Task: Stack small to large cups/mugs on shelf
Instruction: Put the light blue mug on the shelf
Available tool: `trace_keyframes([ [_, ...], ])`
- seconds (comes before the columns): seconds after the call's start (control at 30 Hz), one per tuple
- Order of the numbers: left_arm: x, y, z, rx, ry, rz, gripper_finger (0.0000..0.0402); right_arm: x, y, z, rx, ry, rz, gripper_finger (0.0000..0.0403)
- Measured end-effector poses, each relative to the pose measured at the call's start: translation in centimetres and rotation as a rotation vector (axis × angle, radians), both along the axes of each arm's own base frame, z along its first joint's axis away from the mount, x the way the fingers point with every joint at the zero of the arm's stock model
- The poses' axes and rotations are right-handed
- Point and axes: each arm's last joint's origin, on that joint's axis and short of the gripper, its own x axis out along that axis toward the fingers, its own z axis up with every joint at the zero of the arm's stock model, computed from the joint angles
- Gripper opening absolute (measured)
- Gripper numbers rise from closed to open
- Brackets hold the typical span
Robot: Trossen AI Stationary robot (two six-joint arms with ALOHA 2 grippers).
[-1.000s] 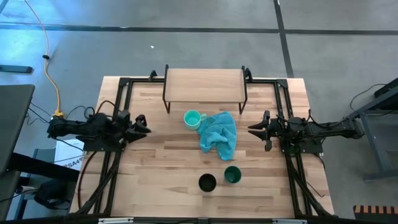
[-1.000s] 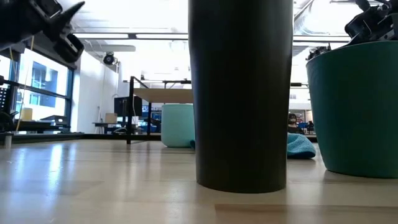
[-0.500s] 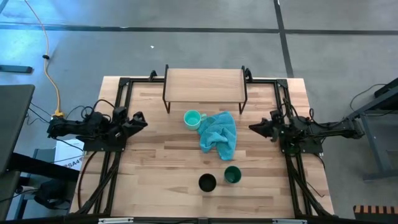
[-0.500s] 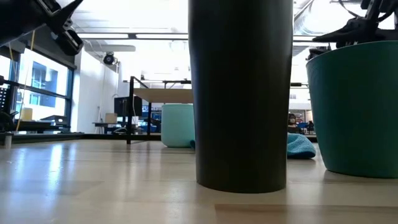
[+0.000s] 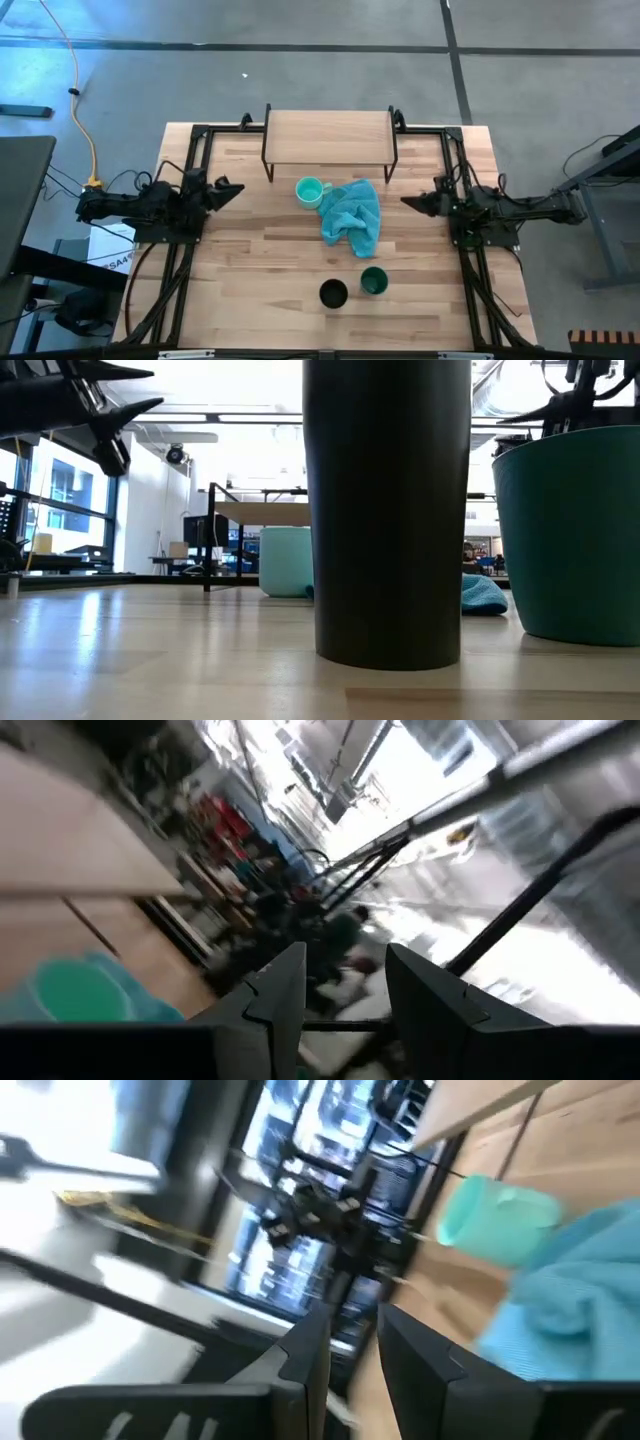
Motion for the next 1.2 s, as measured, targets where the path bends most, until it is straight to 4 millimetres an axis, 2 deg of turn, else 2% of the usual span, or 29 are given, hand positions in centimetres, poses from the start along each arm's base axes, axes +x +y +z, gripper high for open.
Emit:
trace_keyframes([
  [0.07, 0.0, 0.0, 0.0, -0.034, -0.011, -0.027, 0.0129, -0.1, 0.0, 0.6, 0.023, -0.062, 0.01, 0.0079],
  [0.2, 0.1, -0.3, -0.1, -0.059, -0.01, -0.132, 0.0129, -0.2, 0.5, 1.4, -0.061, -0.148, 0.136, 0.0079],
  [0.4, 1.0, -0.6, -1.2, -0.136, 0.113, -0.252, 0.0129, 0.4, 0.9, 0.6, -0.199, -0.038, 0.191, 0.0079],
  [0.67, 3.1, -0.5, -1.4, -0.119, 0.253, -0.214, 0.0129, 1.3, 0.9, 0.2, -0.333, 0.025, 0.154, 0.0079],
  [0.8, 5.2, -0.6, 0.6, 0.087, 0.364, -0.235, 0.0129, 1.5, 0.9, 0.4, -0.378, 0.004, 0.143, 0.0079],
  [1.0, 10.0, -0.5, 3.8, 0.479, 0.631, -0.234, 0.0129, 1.5, 0.9, 0.4, -0.403, 0.004, 0.139, 0.0079],
  [1.2, 14.7, -0.1, 5.1, 0.69, 0.942, -0.219, 0.0129, 1.5, 0.9, 0.4, -0.403, 0.006, 0.14, 0.0079],
])
